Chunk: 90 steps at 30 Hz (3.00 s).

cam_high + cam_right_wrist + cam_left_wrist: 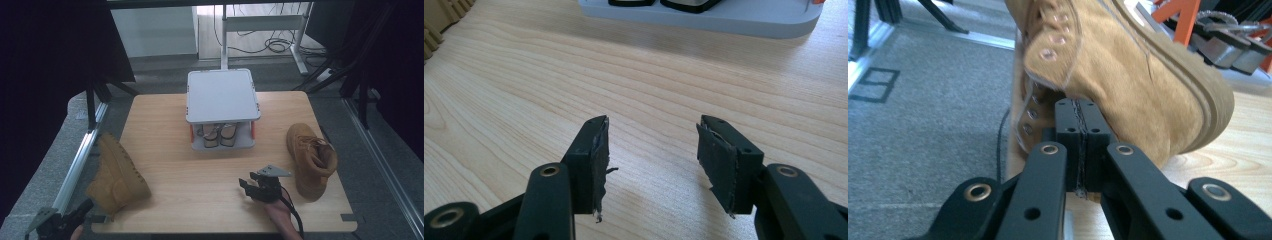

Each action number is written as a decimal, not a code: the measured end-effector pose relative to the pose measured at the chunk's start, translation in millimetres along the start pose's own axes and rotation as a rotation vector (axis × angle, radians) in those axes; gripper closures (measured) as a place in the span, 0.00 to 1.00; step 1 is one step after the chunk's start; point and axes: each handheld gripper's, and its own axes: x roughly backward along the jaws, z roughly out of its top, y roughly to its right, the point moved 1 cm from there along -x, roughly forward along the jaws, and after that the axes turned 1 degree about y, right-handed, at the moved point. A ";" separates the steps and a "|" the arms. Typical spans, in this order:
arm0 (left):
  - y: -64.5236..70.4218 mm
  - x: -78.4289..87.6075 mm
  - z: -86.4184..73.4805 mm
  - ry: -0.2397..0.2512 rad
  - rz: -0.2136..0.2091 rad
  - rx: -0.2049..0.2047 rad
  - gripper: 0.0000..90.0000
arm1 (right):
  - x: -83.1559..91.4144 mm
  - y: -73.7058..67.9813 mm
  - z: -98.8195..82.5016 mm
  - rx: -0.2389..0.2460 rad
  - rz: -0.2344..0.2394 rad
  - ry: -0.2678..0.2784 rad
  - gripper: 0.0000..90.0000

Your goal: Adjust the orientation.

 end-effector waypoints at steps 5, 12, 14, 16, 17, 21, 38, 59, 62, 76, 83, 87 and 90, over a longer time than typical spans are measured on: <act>3.4 -11.7 -3.5 -0.037 -0.001 -0.005 0.99 | 0.2 0.2 -0.1 0.000 0.000 0.001 0.52; 4.5 -15.6 1.7 -0.043 -0.007 -0.010 0.99 | 0.1 0.6 0.1 -0.005 -0.002 0.004 0.52; 5.4 -15.5 3.1 -0.040 -0.013 -0.010 0.99 | -0.1 0.1 -0.2 -0.003 0.000 0.001 0.52; 6.6 -15.4 4.8 -0.038 -0.017 -0.011 0.99 | -0.6 -0.7 -0.4 -0.003 -0.001 0.001 0.52; 7.1 -15.4 5.7 -0.037 -0.020 -0.014 0.99 | -0.8 -0.8 -0.4 -0.002 -0.001 0.001 0.52; 9.1 -15.8 8.7 -0.027 -0.031 -0.014 0.99 | -1.0 -1.0 -0.3 -0.003 -0.002 0.001 0.52; 19.3 -17.6 21.4 -0.001 -0.065 -0.028 0.99 | -0.6 -0.1 -0.2 -0.011 -0.001 0.003 0.52; 64.5 -52.7 47.8 -0.022 -0.152 -0.102 0.99 | 1.4 5.4 -1.5 -0.023 -0.015 0.007 0.52; 74.4 -59.1 56.3 -0.021 -0.165 -0.117 0.99 | 1.2 5.9 -1.6 -0.024 -0.016 0.007 0.52; 149.7 -121.7 100.8 -0.079 -0.217 -0.253 0.99 | -0.2 8.9 -4.1 -0.019 -0.029 -0.006 0.52; 159.3 -102.4 100.5 -0.013 -0.268 -0.241 0.99 | 0.0 12.0 -4.5 -0.023 -0.035 -0.005 0.52; 173.3 -91.4 97.8 -0.002 -0.313 -0.276 0.99 | -0.2 11.0 -4.6 -0.024 -0.037 -0.004 0.52; 184.3 -94.9 89.2 -0.023 -0.333 -0.300 0.99 | -0.4 9.6 -4.6 -0.016 -0.037 -0.005 0.52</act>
